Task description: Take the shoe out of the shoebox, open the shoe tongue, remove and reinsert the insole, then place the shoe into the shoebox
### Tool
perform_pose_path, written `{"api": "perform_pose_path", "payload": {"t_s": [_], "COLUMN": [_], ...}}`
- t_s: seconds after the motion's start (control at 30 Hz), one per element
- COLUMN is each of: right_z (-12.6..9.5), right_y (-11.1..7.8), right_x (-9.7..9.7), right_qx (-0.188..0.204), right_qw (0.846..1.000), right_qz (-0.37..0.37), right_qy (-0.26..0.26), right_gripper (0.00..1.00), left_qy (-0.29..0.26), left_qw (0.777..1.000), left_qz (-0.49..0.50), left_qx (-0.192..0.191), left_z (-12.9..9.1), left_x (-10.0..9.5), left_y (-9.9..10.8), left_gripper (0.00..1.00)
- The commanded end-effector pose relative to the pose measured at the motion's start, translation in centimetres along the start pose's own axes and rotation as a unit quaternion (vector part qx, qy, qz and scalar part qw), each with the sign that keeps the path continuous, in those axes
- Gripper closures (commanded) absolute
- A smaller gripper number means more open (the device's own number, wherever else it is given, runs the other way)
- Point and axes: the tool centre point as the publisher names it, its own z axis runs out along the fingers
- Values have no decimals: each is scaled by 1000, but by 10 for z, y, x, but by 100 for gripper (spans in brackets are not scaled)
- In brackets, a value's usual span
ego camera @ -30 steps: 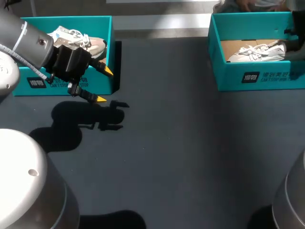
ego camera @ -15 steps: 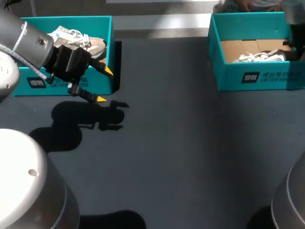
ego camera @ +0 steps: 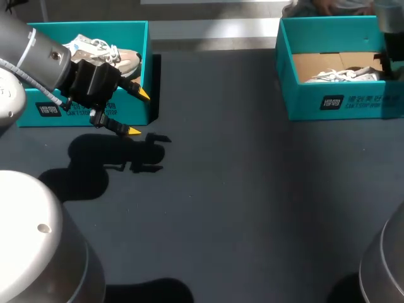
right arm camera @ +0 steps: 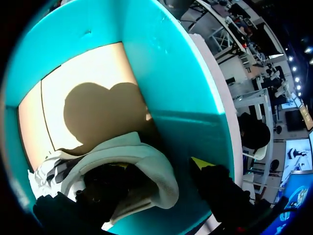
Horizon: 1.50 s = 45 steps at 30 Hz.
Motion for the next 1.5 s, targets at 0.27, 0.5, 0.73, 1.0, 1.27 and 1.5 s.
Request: {"api": "perform_pose_path", "payload": {"t_s": [0.27,0.5,0.73,1.0,1.27,1.5], "right_z": [-44,-72,-87,-87,-87,-87], "right_y": [-12,-31,-54,-55,-55,-55], "right_x": [-19,-22,-24,-23,-23,-23], "right_qx": [-38,-49,-39,-38,-38,-38], "right_qw": [999,998,997,997,997,997], "right_qz": [9,20,47,57,57,57], "right_qy": [21,28,40,40,40,40], "right_gripper": [5,2,0,0,0,0], "left_qy": [0,0,0,17,-11,-51], "left_qw": [1000,1000,1000,999,987,982], "left_qz": [0,0,0,36,130,85], "left_qx": [-2,-2,-2,-14,-95,-162], "left_z": [0,0,0,-8,-43,-93], "left_x": [1,1,1,-4,-66,-121], "left_y": [0,0,0,-7,24,63], "left_gripper": [0,0,0,0,0,0]}}
